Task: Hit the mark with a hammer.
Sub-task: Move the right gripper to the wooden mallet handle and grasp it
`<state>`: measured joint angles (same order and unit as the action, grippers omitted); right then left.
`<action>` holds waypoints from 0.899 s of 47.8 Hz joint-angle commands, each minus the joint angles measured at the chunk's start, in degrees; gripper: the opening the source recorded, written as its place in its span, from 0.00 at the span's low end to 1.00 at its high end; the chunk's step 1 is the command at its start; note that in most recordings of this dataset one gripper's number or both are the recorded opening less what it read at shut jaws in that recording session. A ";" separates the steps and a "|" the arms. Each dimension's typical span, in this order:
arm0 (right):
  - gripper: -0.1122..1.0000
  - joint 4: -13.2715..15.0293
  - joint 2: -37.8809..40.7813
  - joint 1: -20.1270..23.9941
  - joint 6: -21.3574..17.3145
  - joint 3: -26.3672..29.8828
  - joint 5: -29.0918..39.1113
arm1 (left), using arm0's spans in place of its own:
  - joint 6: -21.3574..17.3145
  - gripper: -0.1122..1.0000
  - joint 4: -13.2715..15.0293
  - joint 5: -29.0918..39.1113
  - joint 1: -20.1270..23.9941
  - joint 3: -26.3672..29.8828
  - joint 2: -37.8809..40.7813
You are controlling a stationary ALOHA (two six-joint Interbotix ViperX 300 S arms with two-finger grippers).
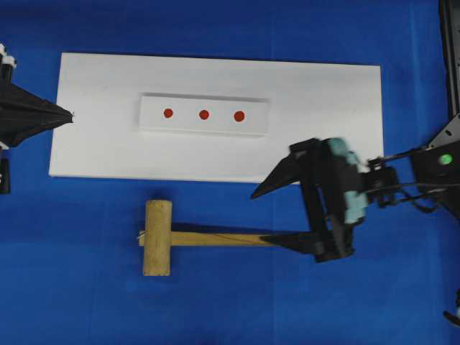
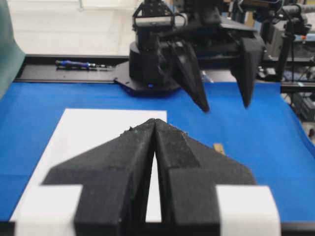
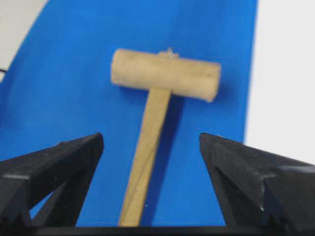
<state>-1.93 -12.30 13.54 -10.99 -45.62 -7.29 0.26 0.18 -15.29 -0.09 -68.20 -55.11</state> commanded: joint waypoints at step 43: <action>0.91 -14.68 31.38 3.69 0.09 7.91 -19.07 | 1.05 0.10 0.35 -0.35 -0.18 -1.85 0.53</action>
<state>-16.26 19.42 17.40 -10.90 -38.58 -26.02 1.23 0.35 -15.29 -0.09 -70.58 -55.02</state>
